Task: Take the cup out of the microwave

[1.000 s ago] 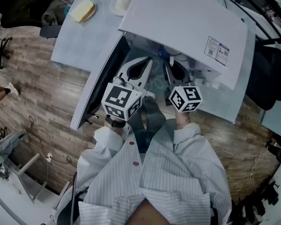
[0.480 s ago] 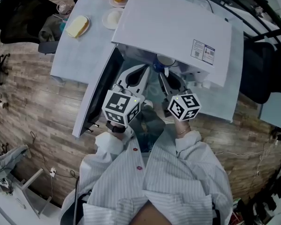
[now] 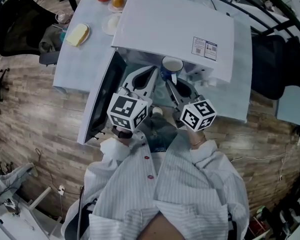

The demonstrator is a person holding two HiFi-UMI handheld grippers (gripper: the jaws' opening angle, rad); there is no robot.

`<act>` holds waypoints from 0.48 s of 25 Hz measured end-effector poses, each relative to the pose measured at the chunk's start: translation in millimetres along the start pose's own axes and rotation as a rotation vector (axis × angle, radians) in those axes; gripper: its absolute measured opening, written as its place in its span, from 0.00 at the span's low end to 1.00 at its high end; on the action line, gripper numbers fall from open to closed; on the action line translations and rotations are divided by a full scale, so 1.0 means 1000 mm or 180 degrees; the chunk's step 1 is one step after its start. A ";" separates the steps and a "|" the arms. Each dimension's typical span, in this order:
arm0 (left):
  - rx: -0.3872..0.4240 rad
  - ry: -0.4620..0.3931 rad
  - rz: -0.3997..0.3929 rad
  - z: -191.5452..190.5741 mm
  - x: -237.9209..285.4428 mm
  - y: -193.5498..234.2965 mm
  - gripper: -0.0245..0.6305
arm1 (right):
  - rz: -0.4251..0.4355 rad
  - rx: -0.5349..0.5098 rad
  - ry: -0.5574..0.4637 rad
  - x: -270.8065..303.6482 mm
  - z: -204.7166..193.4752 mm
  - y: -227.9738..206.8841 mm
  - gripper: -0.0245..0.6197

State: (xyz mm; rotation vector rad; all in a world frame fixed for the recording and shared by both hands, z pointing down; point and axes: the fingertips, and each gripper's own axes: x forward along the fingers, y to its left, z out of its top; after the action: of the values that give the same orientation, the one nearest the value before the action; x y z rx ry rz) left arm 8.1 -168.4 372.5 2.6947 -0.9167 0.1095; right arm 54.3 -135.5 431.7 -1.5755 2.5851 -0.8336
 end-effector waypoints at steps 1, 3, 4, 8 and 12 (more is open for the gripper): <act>0.0007 0.0000 -0.0014 0.001 0.000 -0.002 0.05 | 0.0009 0.0007 -0.0002 -0.003 0.001 0.002 0.16; 0.0013 0.0007 -0.0042 0.003 0.000 -0.006 0.05 | 0.0023 0.0023 0.0000 -0.009 0.002 0.006 0.15; 0.0016 0.0008 -0.0057 0.003 0.000 -0.008 0.05 | 0.0031 0.0030 -0.0002 -0.012 0.002 0.007 0.16; 0.0029 0.0008 -0.0117 0.006 -0.001 -0.017 0.05 | 0.0079 0.0035 -0.0036 -0.022 0.008 0.014 0.16; 0.0050 0.0016 -0.0169 0.008 -0.003 -0.025 0.05 | 0.0147 0.0018 -0.0099 -0.032 0.019 0.025 0.16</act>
State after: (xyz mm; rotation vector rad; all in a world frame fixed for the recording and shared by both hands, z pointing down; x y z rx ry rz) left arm 21.1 -150.0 358.5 2.7296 -0.8457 0.1128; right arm 55.1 -108.4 396.1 -1.5086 2.5847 -0.8059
